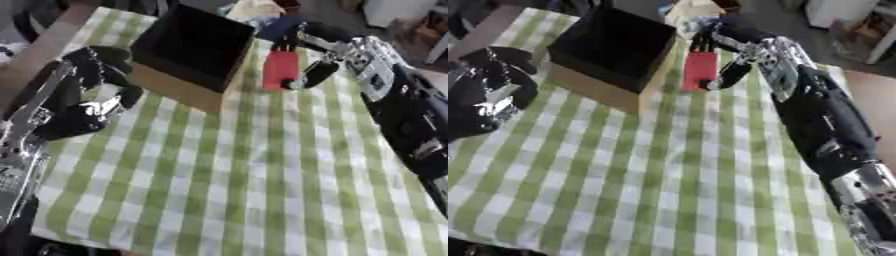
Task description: Pick up objects on the table and place them in the box.
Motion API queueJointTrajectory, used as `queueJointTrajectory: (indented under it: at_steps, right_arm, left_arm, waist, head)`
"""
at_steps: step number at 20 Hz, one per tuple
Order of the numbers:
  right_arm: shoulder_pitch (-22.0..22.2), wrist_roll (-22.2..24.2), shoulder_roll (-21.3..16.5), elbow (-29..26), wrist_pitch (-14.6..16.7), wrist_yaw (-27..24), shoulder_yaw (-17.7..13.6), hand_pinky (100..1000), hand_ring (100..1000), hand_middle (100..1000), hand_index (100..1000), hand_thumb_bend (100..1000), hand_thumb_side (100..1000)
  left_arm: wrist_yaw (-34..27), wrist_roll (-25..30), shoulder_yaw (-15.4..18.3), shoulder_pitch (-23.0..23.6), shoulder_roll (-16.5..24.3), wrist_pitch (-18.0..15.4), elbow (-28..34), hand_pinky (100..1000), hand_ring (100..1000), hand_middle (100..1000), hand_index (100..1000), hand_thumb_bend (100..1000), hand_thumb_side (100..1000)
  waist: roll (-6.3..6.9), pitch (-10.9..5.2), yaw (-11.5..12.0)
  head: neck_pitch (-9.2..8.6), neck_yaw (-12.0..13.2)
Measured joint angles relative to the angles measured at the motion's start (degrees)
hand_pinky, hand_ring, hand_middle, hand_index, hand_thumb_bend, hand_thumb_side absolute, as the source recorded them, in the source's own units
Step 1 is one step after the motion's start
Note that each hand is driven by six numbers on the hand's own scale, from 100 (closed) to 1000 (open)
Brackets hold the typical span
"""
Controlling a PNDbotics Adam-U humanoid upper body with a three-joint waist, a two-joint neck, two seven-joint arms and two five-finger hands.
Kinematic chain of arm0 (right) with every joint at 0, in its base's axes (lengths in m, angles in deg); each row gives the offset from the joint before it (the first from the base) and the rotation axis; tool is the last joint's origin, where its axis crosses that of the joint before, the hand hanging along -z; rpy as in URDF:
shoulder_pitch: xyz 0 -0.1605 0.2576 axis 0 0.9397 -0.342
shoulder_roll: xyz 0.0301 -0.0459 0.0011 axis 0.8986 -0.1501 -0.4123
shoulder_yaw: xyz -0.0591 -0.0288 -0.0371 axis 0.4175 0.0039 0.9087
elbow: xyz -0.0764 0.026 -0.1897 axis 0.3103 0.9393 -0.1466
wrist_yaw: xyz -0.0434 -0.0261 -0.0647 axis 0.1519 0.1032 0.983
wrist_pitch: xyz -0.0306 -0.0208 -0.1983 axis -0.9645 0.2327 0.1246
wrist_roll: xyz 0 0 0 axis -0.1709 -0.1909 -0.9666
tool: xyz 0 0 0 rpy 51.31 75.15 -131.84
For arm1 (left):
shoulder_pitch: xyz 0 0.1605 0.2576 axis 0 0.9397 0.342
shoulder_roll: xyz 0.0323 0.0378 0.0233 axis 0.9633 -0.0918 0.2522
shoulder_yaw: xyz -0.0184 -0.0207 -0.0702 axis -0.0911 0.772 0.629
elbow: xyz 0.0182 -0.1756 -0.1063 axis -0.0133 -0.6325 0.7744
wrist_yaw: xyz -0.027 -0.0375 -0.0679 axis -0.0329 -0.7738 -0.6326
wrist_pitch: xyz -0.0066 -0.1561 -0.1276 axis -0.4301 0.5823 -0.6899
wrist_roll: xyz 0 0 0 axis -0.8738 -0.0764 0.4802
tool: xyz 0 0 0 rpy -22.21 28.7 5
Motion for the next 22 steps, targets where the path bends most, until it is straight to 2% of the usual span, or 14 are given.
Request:
queueJointTrajectory:
  at_steps: [5, 14, 22]
  right_arm:
    - [-1.4, -1.1, -1.4, -3.5, 1.0, -2.4, 0.7, 758, 629, 442, 775, 377, 100]
    - [-2.1, -1.2, -2.7, -8.0, 1.1, -6.4, 1.8, 759, 628, 445, 776, 363, 100]
    - [-2.1, -0.5, -2.8, -10.4, 1.2, -9.1, 2.8, 760, 630, 455, 775, 359, 100]
  left_arm:
    - [-0.1, 0.9, -0.7, 0.3, -0.1, -0.1, 0.0, 726, 593, 611, 781, 487, 395]
    - [-0.2, 1.8, -1.4, 0.5, -0.7, 0.0, 0.0, 725, 592, 607, 780, 491, 394]
    - [-0.2, 2.6, -1.7, 0.5, -1.5, -0.2, 0.4, 725, 591, 580, 777, 492, 392]
  waist:
    - [-1.1, -1.54, 0.5]
    - [-2.05, -1.89, 1.3]
    - [-2.61, -1.88, 3.0]
  head:
    - [-0.28, 0.0]
    - [-0.99, -0.3]
    - [-1.5, -1.5]
